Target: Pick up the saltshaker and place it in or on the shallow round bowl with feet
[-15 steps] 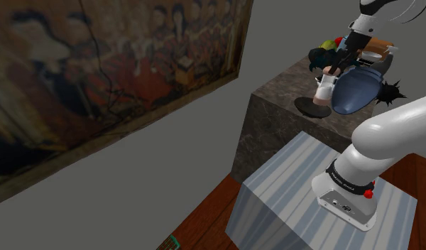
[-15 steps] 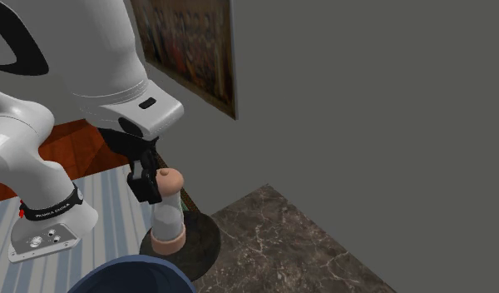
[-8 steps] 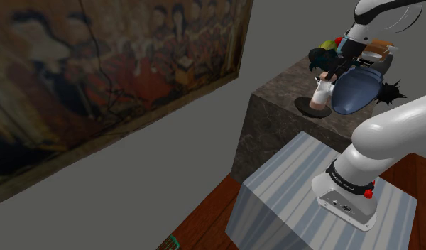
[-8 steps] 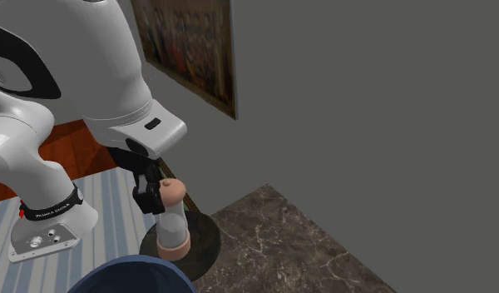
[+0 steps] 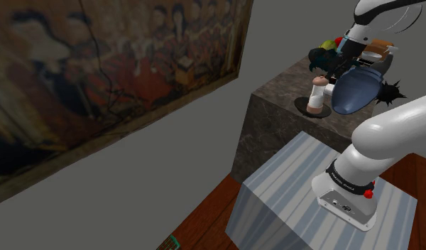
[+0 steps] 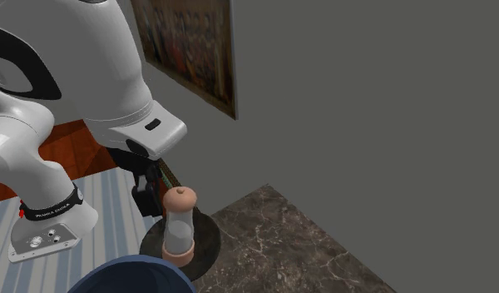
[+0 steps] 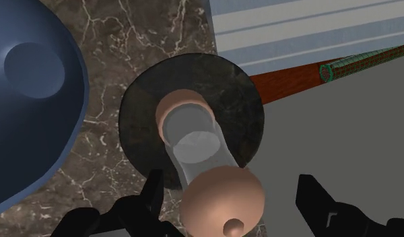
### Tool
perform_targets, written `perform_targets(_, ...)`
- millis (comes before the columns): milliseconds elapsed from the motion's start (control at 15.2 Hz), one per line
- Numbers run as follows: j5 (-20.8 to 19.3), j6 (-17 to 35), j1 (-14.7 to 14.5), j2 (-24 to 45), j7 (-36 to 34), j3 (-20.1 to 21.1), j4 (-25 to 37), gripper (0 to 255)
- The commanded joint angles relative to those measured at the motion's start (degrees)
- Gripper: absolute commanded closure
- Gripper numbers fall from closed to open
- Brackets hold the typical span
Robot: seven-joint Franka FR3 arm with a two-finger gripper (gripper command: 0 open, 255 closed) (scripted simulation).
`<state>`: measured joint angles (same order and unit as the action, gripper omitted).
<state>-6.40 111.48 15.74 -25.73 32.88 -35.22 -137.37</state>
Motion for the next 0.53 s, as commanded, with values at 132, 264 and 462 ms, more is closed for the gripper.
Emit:
perform_targets(132, 0.00, 0.00, 0.00, 0.00, 0.00, 0.00, 0.00, 0)
perform_targets(264, 0.00, -4.01, 0.09, -0.74, -0.16, 0.53, 3.34, 0)
perform_targets(462, 0.11, -7.51, 0.08, -1.08, -0.19, 0.91, 6.54, 0)
